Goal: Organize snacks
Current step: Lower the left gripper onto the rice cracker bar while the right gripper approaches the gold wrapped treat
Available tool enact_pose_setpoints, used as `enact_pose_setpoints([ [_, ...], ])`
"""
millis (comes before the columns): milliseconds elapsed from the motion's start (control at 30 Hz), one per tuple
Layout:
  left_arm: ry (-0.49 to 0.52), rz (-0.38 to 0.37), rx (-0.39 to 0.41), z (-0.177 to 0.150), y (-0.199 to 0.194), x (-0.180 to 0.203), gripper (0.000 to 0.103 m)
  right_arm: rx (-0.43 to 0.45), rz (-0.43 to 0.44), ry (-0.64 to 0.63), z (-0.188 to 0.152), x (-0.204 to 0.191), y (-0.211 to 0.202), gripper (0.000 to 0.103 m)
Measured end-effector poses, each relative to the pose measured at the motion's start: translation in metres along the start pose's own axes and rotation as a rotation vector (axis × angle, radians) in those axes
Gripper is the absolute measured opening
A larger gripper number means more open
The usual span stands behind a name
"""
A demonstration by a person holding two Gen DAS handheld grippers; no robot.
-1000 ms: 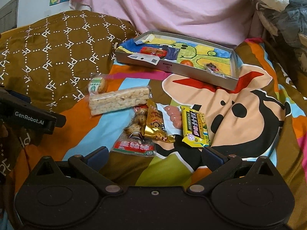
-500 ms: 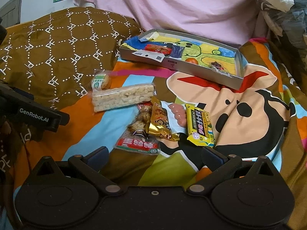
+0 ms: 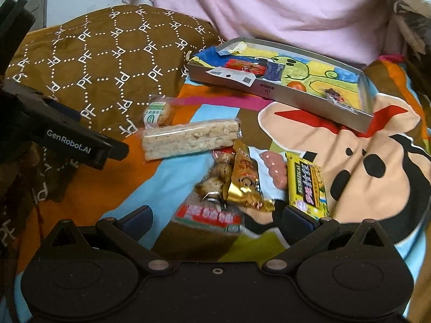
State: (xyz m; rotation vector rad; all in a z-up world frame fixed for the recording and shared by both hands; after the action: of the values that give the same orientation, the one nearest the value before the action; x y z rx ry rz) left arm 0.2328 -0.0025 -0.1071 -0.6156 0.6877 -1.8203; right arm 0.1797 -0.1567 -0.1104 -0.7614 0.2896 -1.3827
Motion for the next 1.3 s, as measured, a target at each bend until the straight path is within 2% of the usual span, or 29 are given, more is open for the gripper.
enact_pose_setpoints([
  [100,0.036,-0.044,-0.001,0.011,0.012,0.002,0.103,0.007,0.005,0.010,0.002,0.005,0.008,0.101],
  [200,0.053,-0.068,-0.009,0.023,0.027,0.003,0.103,0.011,-0.020,0.008,0.007,0.009,0.019,0.094],
  [300,0.066,-0.087,-0.014,0.032,0.040,0.006,0.102,0.018,-0.057,-0.004,0.013,0.011,0.030,0.085],
  [367,0.079,-0.101,-0.014,0.037,0.046,0.010,0.099,0.025,-0.090,-0.005,0.016,0.014,0.038,0.076],
  [400,0.083,-0.110,-0.017,0.038,0.049,0.012,0.094,0.029,-0.104,-0.001,0.017,0.015,0.040,0.072],
  [467,0.089,-0.126,-0.033,0.039,0.054,0.015,0.087,0.036,-0.122,0.008,0.017,0.018,0.041,0.059],
  [633,0.107,-0.142,-0.059,0.038,0.065,0.021,0.069,0.046,-0.116,-0.018,0.013,0.011,0.038,0.043],
  [767,0.117,-0.156,-0.059,0.036,0.066,0.023,0.060,0.037,-0.134,-0.059,0.010,0.003,0.041,0.037],
  [800,0.117,-0.161,-0.062,0.036,0.067,0.023,0.055,0.037,-0.136,-0.057,0.010,0.003,0.042,0.037],
  [1067,0.080,-0.178,-0.079,0.036,0.068,0.026,0.052,0.040,-0.143,-0.014,0.014,0.010,0.039,0.021],
  [1200,0.073,-0.180,-0.089,0.036,0.073,0.027,0.054,0.046,-0.149,-0.040,0.014,0.007,0.040,0.021],
  [1300,0.062,-0.183,-0.105,0.039,0.080,0.029,0.055,0.036,-0.157,-0.084,0.013,0.001,0.047,0.026],
])
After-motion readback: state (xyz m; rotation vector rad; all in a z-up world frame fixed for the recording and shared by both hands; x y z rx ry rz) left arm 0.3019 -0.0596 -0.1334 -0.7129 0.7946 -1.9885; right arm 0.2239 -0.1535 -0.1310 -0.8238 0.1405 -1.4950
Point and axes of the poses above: each gripper's, at about its wrist camera, not at the fingertips, and y roughly the way its jaws point, x to its right, z to its top, the point moved 9 cm from there along y, roughly the way its jaws point, and after that the axes turned 14 degrees about -z, right-handed, at the moved point
